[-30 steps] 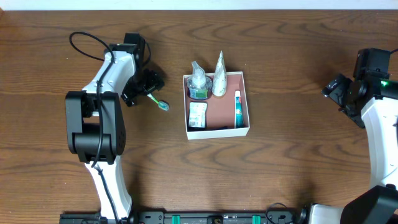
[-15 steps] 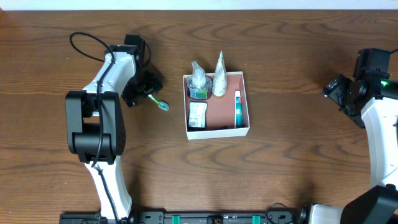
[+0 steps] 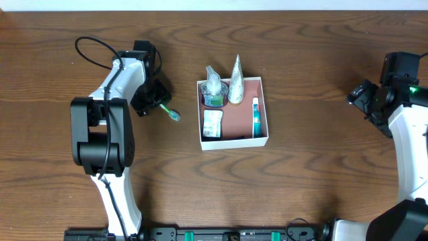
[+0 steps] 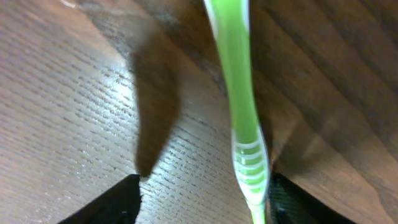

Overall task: Pack container
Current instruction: 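Move the left gripper to the green toothbrush and grasp it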

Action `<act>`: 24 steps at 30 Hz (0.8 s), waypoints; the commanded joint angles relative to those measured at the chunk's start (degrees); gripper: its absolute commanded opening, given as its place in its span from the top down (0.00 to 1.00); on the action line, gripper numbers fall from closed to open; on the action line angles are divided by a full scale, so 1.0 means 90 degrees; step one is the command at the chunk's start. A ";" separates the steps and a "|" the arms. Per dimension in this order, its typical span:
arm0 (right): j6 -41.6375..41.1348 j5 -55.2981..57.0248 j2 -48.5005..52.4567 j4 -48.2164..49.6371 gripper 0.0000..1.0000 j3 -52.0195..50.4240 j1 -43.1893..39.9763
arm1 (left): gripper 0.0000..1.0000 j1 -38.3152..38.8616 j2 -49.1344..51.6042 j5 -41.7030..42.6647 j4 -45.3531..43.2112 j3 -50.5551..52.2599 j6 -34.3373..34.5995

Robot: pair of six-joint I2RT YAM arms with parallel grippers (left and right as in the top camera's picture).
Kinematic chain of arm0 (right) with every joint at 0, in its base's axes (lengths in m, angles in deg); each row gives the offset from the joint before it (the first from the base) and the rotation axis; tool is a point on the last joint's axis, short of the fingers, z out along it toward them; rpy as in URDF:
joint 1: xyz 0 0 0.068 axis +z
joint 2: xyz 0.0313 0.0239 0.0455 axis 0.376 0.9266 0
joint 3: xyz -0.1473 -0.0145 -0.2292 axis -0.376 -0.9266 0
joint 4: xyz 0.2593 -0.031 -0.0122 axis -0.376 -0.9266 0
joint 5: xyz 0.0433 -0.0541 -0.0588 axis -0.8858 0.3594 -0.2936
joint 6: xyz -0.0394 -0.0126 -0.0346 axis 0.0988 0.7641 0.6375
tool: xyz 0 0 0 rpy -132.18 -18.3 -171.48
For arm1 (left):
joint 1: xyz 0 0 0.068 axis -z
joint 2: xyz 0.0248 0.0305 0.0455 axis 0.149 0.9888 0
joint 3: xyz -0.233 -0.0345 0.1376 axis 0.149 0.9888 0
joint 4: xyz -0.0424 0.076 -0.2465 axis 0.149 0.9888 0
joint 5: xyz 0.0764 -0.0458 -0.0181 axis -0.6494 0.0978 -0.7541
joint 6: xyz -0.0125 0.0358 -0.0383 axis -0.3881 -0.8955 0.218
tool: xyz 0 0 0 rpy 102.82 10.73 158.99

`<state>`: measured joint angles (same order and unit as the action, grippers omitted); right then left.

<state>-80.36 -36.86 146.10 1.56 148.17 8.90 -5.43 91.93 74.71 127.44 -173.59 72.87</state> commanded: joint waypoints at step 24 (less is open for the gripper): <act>0.0015 0.0024 0.0032 -0.0007 0.01 0.0007 -0.0039 | 0.75 -0.0068 0.0100 -0.0104 -0.0629 0.0801 -0.1078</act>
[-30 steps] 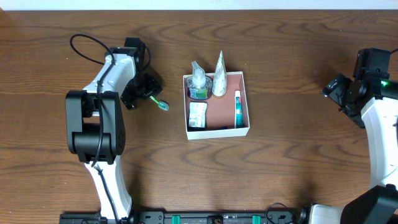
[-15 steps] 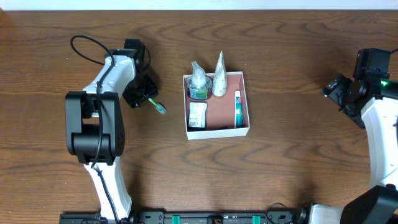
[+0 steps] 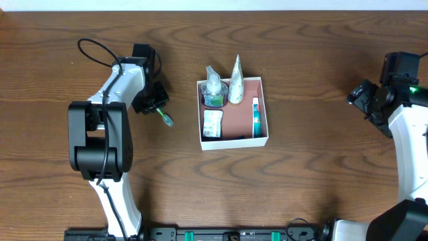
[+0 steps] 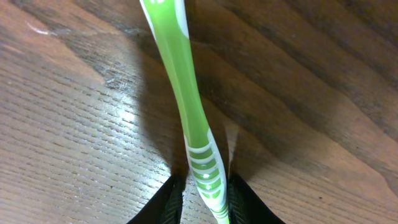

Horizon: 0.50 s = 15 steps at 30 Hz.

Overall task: Pack container
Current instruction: 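Move the left gripper to the green toothbrush and grasp it, then carry the green toothbrush into the box and release it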

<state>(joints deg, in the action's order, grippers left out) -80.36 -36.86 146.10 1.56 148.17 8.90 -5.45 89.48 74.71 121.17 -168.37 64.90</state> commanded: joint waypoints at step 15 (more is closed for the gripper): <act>0.0015 0.0024 0.0032 -0.0007 0.01 0.0007 -0.0039 | 0.94 -0.0374 -0.0202 -0.0100 0.0498 -0.0017 -0.0197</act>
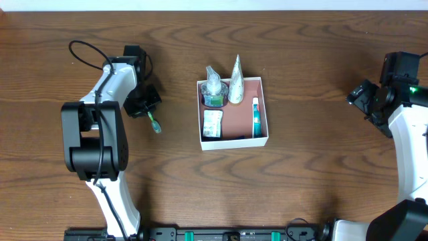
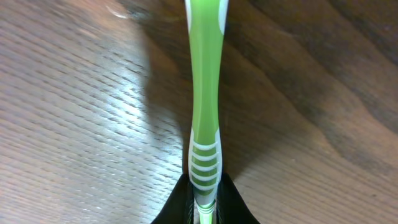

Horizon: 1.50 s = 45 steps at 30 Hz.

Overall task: Pack container
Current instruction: 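Carry the green toothbrush into the box and release it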

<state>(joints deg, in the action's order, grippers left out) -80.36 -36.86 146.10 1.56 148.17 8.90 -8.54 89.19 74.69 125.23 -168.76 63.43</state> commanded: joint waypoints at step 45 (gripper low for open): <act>0.0012 0.0024 0.0032 -0.0007 0.01 0.0007 -0.0039 | 0.94 0.4296 -0.4539 0.0129 0.0236 0.0211 -0.4765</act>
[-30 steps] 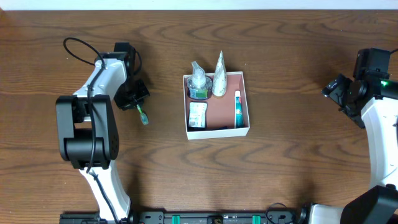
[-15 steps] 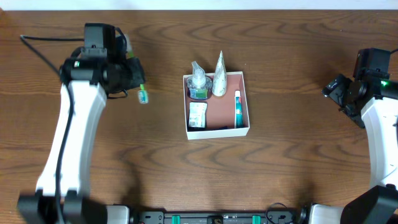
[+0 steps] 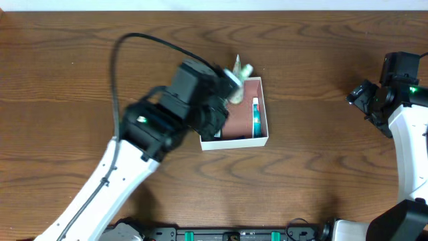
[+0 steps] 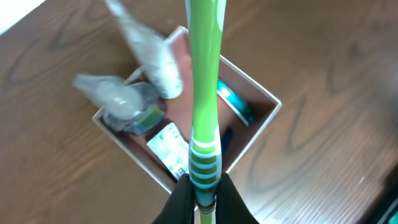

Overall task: Pack container
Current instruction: 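Carry the green toothbrush into the box and release it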

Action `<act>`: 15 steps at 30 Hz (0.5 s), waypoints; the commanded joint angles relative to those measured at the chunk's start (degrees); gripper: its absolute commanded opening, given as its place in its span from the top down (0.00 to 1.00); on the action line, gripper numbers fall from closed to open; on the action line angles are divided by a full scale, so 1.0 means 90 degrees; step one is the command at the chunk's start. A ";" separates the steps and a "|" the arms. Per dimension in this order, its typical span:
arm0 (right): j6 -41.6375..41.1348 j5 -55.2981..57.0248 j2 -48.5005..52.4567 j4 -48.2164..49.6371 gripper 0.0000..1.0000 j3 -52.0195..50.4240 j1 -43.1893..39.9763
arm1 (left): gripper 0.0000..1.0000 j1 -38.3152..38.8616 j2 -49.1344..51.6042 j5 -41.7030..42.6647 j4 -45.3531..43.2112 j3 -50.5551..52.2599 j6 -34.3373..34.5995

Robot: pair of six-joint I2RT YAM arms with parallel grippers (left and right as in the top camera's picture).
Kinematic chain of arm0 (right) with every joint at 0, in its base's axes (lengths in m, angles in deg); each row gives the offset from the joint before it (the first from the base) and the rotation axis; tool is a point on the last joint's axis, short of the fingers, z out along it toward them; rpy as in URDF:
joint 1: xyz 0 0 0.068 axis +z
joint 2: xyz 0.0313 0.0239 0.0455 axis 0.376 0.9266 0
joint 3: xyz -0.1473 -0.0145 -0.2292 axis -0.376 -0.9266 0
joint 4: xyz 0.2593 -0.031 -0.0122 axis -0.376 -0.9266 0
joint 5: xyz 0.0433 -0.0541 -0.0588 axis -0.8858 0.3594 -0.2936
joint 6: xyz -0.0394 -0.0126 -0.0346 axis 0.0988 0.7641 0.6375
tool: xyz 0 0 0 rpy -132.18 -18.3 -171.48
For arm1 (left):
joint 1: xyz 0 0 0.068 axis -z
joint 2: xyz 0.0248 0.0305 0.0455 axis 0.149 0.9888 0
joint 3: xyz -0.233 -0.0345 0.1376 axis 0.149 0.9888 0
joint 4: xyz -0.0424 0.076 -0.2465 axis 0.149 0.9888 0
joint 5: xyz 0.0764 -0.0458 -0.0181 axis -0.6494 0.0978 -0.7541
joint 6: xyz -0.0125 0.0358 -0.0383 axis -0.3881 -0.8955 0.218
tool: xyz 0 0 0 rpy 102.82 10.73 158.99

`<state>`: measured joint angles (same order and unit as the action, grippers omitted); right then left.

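My left gripper [image 4: 204, 190] is shut on the lower handle of a green toothbrush [image 4: 204, 87], which it holds in the air above the white box [image 4: 268, 101]. In the box lie a silver cone-shaped tube [image 4: 151, 55], a clear bottle [image 4: 124, 102], a small packet [image 4: 169, 145] and a teal tube [image 4: 234, 103]. In the overhead view the left arm [image 3: 180, 100] covers the box's left half, and the box rim [image 3: 267, 114] shows at the right. My right gripper [image 3: 360, 94] rests far to the right, away from the box, and holds nothing that I can see.
The brown wooden table [image 3: 321, 181] stretches all around the box. The left arm's black cable [image 3: 144, 40] loops above the table at the upper left. The right arm's white link [image 3: 411, 147] runs along the right edge.
My left gripper, still shut on the toothbrush, was low over the table left of the box. Now it holds the brush high over the box. The right arm has not moved.
The left gripper stood open around the toothbrush handle on the table left of the box. Then its fingers were close against the handle, then shut on it. Now the brush is off the table and above the box.
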<state>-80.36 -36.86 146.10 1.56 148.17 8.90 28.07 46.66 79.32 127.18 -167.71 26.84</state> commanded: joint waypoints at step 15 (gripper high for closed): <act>0.0015 0.0024 0.0032 -0.0007 0.01 0.0007 -0.0039 | 0.94 0.0415 0.1734 -0.0381 0.0022 0.0134 -0.3271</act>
<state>-80.36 -36.86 146.10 1.56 148.17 8.90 31.68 60.45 76.39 127.20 -167.10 6.80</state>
